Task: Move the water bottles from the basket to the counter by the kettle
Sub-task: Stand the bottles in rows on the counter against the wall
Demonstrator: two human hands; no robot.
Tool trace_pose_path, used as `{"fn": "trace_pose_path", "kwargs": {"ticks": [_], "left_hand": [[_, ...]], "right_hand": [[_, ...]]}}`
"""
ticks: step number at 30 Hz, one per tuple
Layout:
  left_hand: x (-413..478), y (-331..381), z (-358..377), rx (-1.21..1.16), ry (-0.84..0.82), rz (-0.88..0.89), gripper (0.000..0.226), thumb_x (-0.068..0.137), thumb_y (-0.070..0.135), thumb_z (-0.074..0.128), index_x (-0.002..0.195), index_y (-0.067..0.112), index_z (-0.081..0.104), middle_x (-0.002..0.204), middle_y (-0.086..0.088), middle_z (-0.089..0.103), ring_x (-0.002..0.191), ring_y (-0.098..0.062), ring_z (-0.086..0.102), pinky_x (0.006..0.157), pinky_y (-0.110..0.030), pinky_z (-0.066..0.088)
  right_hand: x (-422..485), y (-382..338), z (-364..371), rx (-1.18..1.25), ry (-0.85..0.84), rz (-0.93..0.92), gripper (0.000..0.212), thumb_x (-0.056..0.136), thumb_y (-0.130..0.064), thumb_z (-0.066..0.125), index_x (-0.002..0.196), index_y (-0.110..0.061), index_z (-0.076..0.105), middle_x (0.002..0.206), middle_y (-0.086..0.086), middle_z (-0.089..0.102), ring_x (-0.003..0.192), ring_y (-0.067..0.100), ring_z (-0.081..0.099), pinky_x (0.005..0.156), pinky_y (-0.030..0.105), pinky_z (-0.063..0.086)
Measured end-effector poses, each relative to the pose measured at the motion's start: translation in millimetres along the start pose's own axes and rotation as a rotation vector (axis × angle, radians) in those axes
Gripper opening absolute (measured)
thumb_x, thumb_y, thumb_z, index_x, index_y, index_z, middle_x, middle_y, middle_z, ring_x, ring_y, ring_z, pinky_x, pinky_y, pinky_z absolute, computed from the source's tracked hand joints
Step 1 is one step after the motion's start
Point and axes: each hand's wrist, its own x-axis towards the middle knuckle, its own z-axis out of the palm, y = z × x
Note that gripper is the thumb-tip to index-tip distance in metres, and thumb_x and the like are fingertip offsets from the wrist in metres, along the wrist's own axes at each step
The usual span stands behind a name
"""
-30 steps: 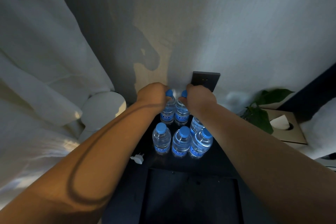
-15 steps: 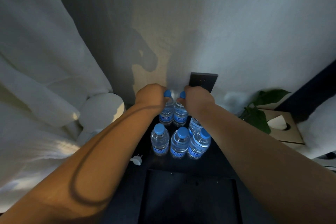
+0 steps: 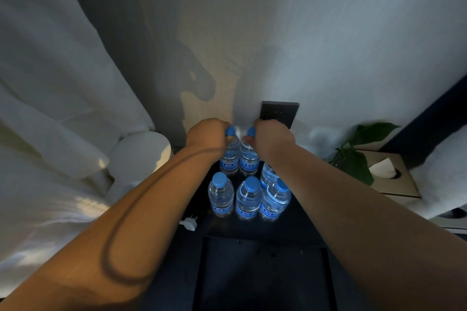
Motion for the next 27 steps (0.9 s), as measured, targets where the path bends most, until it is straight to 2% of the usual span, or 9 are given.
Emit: {"fn": "trace_pose_path", "kwargs": {"ticks": [9,12,14,16,18,21,23,27], "left_hand": [[0,3,-1,0.068,-0.01,0.01,0.026,0.098,0.033,0.064,0.115,0.015,0.071,0.115,-0.011,0.067,0.102,-0.03,0.064,0.086,-0.04,0.054],[0,4,0,0.072,0.046,0.05,0.037,0.096,0.037,0.065,0.127,0.016,0.068,0.124,-0.01,0.062,0.111,-0.031,0.06,0.092,-0.043,0.053],[0,7,3,0.045,0.083,0.101,0.047,0.095,0.038,0.067,0.139,0.02,0.063,0.129,-0.009,0.06,0.12,-0.031,0.055,0.096,-0.043,0.051],[0,11,6,0.006,0.11,0.16,0.048,0.095,0.037,0.069,0.141,0.024,0.062,0.128,-0.008,0.061,0.121,-0.031,0.052,0.097,-0.043,0.049],[0,18,8,-0.021,0.127,0.206,0.042,0.095,0.034,0.069,0.136,0.027,0.067,0.124,-0.007,0.063,0.118,-0.03,0.052,0.094,-0.042,0.049],[-1,26,12,0.001,0.122,0.237,0.036,0.097,0.032,0.068,0.133,0.031,0.07,0.12,-0.005,0.064,0.115,-0.027,0.052,0.092,-0.041,0.048],[-2,30,12,0.032,0.114,0.242,0.037,0.099,0.033,0.066,0.135,0.032,0.068,0.121,-0.003,0.065,0.115,-0.027,0.051,0.092,-0.041,0.048],[0,31,10,0.051,0.116,0.246,0.038,0.098,0.032,0.066,0.136,0.031,0.067,0.128,0.0,0.066,0.117,-0.027,0.051,0.094,-0.043,0.048]], "right_hand": [[-14,9,-9,-0.023,0.045,-0.042,0.049,0.096,-0.058,0.059,0.121,-0.016,0.055,0.103,0.005,0.065,0.093,0.025,0.064,0.075,0.039,0.055],[-21,23,-15,-0.134,0.076,-0.04,0.053,0.089,-0.066,0.059,0.112,-0.018,0.059,0.094,0.001,0.061,0.089,0.025,0.063,0.07,0.036,0.049],[-26,33,-19,-0.212,0.007,-0.01,0.058,0.084,-0.073,0.058,0.103,-0.019,0.062,0.085,-0.004,0.059,0.082,0.022,0.064,0.068,0.034,0.05],[-29,40,-22,-0.204,-0.131,0.018,0.057,0.082,-0.075,0.058,0.096,-0.02,0.067,0.08,-0.005,0.063,0.075,0.017,0.063,0.067,0.033,0.054],[-30,43,-23,-0.187,-0.199,0.009,0.048,0.085,-0.066,0.062,0.096,-0.02,0.068,0.077,-0.005,0.059,0.073,0.016,0.06,0.064,0.032,0.049],[-31,40,-24,-0.19,-0.125,-0.011,0.03,0.089,-0.049,0.065,0.091,-0.02,0.058,0.074,-0.005,0.048,0.076,0.02,0.056,0.065,0.032,0.045],[-32,39,-24,-0.167,-0.069,-0.017,0.025,0.091,-0.044,0.065,0.091,-0.021,0.055,0.081,-0.002,0.052,0.079,0.02,0.055,0.067,0.032,0.046],[-30,40,-22,-0.155,0.011,-0.043,0.023,0.096,-0.038,0.062,0.105,-0.017,0.064,0.09,0.002,0.055,0.088,0.024,0.062,0.071,0.033,0.047]]}}
